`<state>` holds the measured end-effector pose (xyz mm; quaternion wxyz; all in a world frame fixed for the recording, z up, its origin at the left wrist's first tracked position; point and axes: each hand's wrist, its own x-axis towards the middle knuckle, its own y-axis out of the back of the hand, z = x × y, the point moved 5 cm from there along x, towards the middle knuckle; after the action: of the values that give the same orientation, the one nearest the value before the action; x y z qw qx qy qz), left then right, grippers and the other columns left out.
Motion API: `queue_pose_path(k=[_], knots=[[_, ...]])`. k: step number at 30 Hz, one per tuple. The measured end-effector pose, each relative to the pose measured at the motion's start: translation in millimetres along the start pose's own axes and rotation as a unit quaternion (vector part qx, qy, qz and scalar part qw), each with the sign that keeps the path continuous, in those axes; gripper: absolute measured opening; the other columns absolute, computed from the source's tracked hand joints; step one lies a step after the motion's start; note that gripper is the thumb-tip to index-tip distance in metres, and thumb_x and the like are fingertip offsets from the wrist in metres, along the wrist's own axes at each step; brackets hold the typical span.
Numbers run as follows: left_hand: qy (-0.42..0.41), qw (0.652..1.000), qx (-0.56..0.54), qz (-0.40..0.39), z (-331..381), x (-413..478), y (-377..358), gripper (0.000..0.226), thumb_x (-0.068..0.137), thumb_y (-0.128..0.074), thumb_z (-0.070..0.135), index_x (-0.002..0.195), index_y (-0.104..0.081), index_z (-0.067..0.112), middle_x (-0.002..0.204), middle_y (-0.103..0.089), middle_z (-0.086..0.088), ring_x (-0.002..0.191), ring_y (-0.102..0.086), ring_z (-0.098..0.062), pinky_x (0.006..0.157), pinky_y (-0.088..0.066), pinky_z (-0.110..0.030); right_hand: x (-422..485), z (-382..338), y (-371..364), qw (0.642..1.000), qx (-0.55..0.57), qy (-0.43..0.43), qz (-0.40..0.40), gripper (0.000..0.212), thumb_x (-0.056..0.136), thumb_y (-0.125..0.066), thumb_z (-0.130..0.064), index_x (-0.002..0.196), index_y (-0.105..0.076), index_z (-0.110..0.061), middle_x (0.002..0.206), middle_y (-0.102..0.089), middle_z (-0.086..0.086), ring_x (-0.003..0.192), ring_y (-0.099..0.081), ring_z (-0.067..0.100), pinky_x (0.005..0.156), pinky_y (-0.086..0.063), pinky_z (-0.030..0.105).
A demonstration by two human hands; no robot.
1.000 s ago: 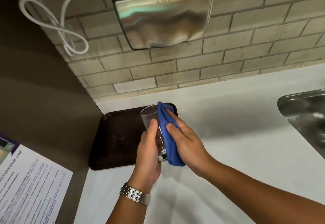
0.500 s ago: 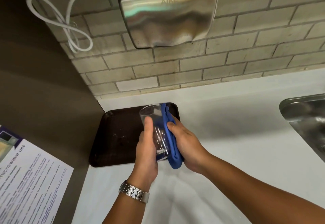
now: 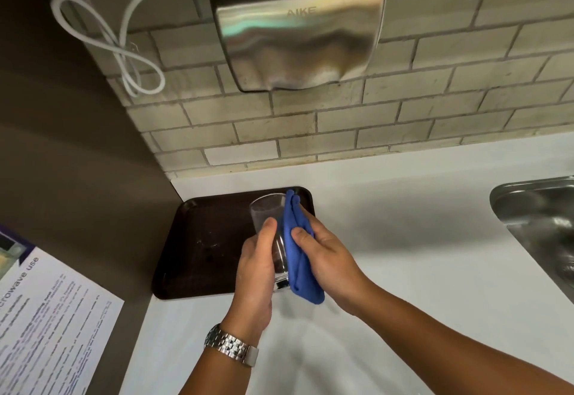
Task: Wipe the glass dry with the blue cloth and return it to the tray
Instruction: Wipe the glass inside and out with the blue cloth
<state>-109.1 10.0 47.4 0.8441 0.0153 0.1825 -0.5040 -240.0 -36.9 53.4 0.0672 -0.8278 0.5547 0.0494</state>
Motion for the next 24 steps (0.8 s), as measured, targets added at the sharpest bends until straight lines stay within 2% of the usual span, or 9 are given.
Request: queue_pose_path(k=[2,5,8,11,16,17,19,21,24], knots=[[-0.006,1.0,0.008,0.002,1,2,-1,0.064,0.082,-0.068,0.078,0.125,-0.081,0.032,0.111,-0.091,0.002,0.108,-0.085,-0.021,0.097,-0.065,-0.045,1,3,-2,1.0,-0.007,0.011,-0.015,0.048,0.114,-0.049,-0.035,0.158,-0.04,-0.052,0.143,-0.062,-0.027,0.118,-0.065,-0.019,0.092,-0.05,0.002],[-0.01,1.0,0.026,-0.005,1,4,-2,0.056,0.086,-0.063,0.078,0.118,-0.084,0.037,0.11,-0.09,0.005,0.101,-0.086,-0.013,0.089,-0.062,-0.038,5,0,-3,0.999,0.025,0.002,-0.026,0.047,0.114,-0.048,-0.033,0.157,-0.04,-0.051,0.136,-0.064,-0.03,0.112,-0.068,-0.018,0.091,-0.052,0.004],[-0.012,0.999,0.029,-0.014,1,7,-2,0.047,0.09,-0.065,0.073,0.112,-0.086,0.037,0.108,-0.091,0.004,0.101,-0.087,-0.014,0.092,-0.064,-0.042,-5,-11,-7,0.999,-0.03,0.024,-0.029,0.052,0.115,-0.047,-0.03,0.163,-0.036,-0.044,0.161,-0.052,-0.017,0.137,-0.059,-0.003,0.11,-0.048,0.013],[-0.038,0.997,0.053,-0.039,1,9,-7,0.024,0.102,-0.065,0.055,0.111,-0.082,0.041,0.103,-0.089,0.024,0.101,-0.083,0.003,0.099,-0.057,-0.039,-14,-21,-9,0.991,-0.087,0.097,-0.025,0.053,0.116,-0.045,-0.027,0.164,-0.032,-0.045,0.172,-0.036,-0.017,0.152,-0.044,0.001,0.122,-0.039,0.018],[-0.007,0.998,0.03,-0.049,-8,9,-3,0.043,0.088,-0.066,0.076,0.11,-0.087,0.046,0.111,-0.091,0.001,0.103,-0.088,-0.019,0.093,-0.067,-0.047,0,-19,-1,0.999,-0.034,0.039,-0.006,0.051,0.115,-0.044,-0.029,0.159,-0.034,-0.054,0.146,-0.063,-0.013,0.115,-0.072,-0.003,0.089,-0.056,0.009],[-0.009,0.998,0.037,-0.054,-9,9,-3,0.043,0.089,-0.064,0.075,0.11,-0.087,0.045,0.111,-0.091,0.001,0.104,-0.088,-0.017,0.097,-0.067,-0.05,-4,-23,-4,0.994,-0.081,0.067,-0.014,0.051,0.115,-0.045,-0.029,0.157,-0.034,-0.057,0.152,-0.058,-0.015,0.124,-0.068,-0.005,0.095,-0.053,0.007],[-0.02,0.996,0.052,-0.064,-9,7,-3,0.037,0.098,-0.06,0.068,0.111,-0.086,0.046,0.114,-0.09,0.002,0.11,-0.086,-0.014,0.106,-0.065,-0.055,-14,-30,-12,0.963,-0.21,0.165,-0.03,0.053,0.115,-0.046,-0.027,0.161,-0.034,-0.051,0.172,-0.034,-0.021,0.159,-0.033,0.0,0.121,-0.032,0.01],[-0.018,0.996,0.042,-0.073,-11,6,-4,0.034,0.103,-0.057,0.061,0.115,-0.085,0.046,0.121,-0.089,0.001,0.117,-0.084,-0.016,0.112,-0.061,-0.057,-16,-33,-13,0.939,-0.261,0.22,-0.036,0.053,0.114,-0.048,-0.023,0.163,-0.039,-0.042,0.178,-0.021,-0.02,0.166,-0.007,0.003,0.132,-0.015,0.02],[-0.008,0.997,0.006,-0.072,-8,3,-5,0.044,0.098,-0.064,0.065,0.122,-0.087,0.036,0.124,-0.089,-0.006,0.119,-0.084,-0.024,0.112,-0.061,-0.056,-6,-38,-4,0.974,-0.144,0.176,-0.007,0.053,0.114,-0.05,-0.019,0.164,-0.04,-0.035,0.176,-0.032,-0.009,0.164,-0.028,0.011,0.134,-0.026,0.037]])
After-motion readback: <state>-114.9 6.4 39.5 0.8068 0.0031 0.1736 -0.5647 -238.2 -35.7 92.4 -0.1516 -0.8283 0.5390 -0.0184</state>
